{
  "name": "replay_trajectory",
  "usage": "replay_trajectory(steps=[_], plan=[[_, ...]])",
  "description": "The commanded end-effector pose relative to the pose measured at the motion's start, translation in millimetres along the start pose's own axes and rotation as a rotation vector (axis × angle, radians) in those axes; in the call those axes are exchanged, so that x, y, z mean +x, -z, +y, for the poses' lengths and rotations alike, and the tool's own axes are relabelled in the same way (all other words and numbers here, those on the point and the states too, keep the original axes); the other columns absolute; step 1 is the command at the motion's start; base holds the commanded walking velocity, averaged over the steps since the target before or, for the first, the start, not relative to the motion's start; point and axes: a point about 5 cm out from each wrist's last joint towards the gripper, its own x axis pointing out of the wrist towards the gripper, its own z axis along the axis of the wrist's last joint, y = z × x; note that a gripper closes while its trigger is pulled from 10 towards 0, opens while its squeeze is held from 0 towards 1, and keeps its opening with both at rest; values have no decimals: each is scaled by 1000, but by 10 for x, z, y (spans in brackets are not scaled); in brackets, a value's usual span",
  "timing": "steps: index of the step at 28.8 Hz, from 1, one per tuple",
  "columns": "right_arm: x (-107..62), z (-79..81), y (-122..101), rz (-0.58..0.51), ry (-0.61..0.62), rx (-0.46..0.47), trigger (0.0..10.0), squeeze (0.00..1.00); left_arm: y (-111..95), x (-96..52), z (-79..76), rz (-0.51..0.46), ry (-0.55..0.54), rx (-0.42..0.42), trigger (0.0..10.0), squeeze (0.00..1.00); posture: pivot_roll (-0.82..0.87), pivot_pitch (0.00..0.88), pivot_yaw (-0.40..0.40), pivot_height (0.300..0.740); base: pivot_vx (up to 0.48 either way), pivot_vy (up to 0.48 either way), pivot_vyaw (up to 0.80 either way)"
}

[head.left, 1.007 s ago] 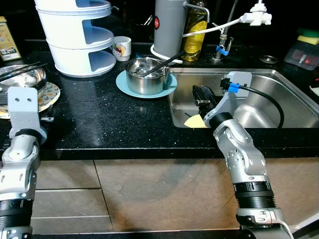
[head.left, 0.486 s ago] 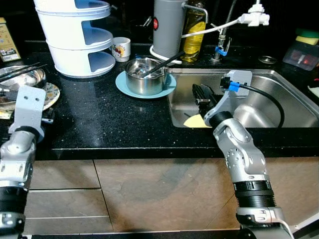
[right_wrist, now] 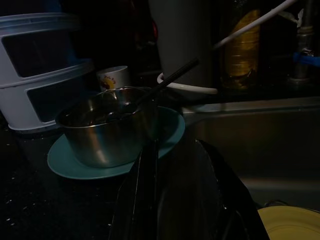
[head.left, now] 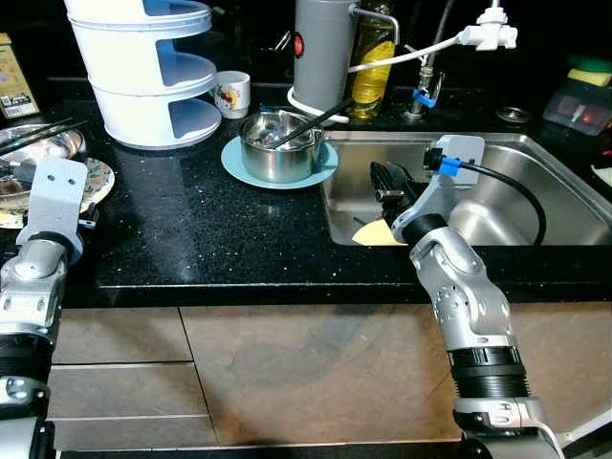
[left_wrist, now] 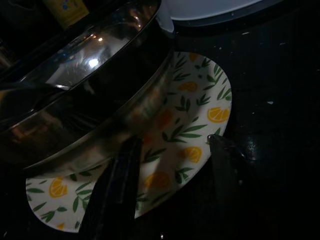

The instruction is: Kitchen organization

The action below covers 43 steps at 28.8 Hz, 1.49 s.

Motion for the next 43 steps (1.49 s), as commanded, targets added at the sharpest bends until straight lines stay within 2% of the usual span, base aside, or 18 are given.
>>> replay_trajectory(steps=[1, 2, 4, 5, 7, 8, 10, 11, 12, 14, 15, 23, 24, 25, 27, 28, 33, 43], plan=[[12, -31, -26, -5, 11, -7, 10000, 0, 169, -28, -11, 66, 26, 34, 8627, 0, 39, 206, -28, 740, 0, 0, 0], [12, -33, -25, -5, 11, -7, 10000, 0, 179, -31, -22, 68, 32, 37, 8627, 0, 39, 207, -29, 740, 0, 0, 0], [13, -34, -23, -3, 12, -8, 10000, 0, 203, -39, -43, 73, 42, 35, 3686, 0, 39, 207, -29, 740, 0, 0, 0], [13, -34, -22, -3, 12, -7, 10000, 0, 210, -42, -48, 73, 44, 34, 2706, 0, 38, 207, -29, 740, 0, 0, 0], [13, -36, -23, -3, 12, -8, 10000, 0, 218, -45, -54, 75, 46, 33, 2784, 0, 38, 207, -29, 740, 0, 0, 0], [13, -37, -23, -2, 13, -8, 10000, 0, 229, -47, -58, 79, 47, 34, 5490, 0, 38, 207, -29, 740, 0, 0, 0], [13, -37, -23, -2, 13, -8, 10000, 0, 240, -50, -63, 82, 52, 34, 5843, 0, 38, 207, -29, 740, 0, 0, 0], [14, -40, -22, -1, 13, -9, 10000, 0, 258, -53, -76, 86, 58, 34, 980, 0, 38, 208, -30, 740, 0, 0, 0], [14, -41, -21, -1, 14, -10, 10000, 0, 262, -54, -79, 87, 60, 34, 980, 0, 38, 208, -30, 740, 0, 0, 0], [15, -42, -21, 0, 14, -11, 10000, 0, 272, -55, -82, 93, 59, 39, 9490, 0, 38, 208, -30, 740, 0, 0, 0], [16, -42, -21, 0, 14, -11, 10000, 0, 275, -56, -83, 94, 59, 39, 10000, 0, 38, 208, -30, 740, 0, 0, 0], [20, -45, -20, 1, 15, -13, 10000, 0, 302, -61, -106, 104, 68, 39, 10000, 0, 38, 208, -29, 740, 0, 0, 0], [20, -45, -19, 1, 15, -13, 10000, 0, 305, -62, -109, 104, 69, 39, 8471, 0, 38, 208, -29, 740, 0, 0, 0], [20, -45, -19, 1, 15, -13, 10000, 0, 305, -62, -109, 104, 69, 39, 8471, 0, 38, 208, -29, 740, 0, 0, 0], [20, -46, -17, 2, 16, -13, 10000, 0, 313, -65, -119, 106, 76, 40, 941, 0, 38, 208, -29, 740, 0, 0, 0], [20, -47, -17, 2, 16, -13, 10000, 0, 315, -67, -129, 106, 81, 42, 0, 0, 38, 208, -29, 740, 0, 0, 0], [22, -49, -17, 2, 17, -12, 10000, 0, 301, -71, -177, 94, 111, 46, 0, 0, 39, 207, -28, 740, 0, 0, 0], [27, -55, -28, -4, 21, -9, 10000, 0, -4, -110, -506, -52, 293, -88, 0, 0, 41, 204, -28, 740, 0, 0, 0]])
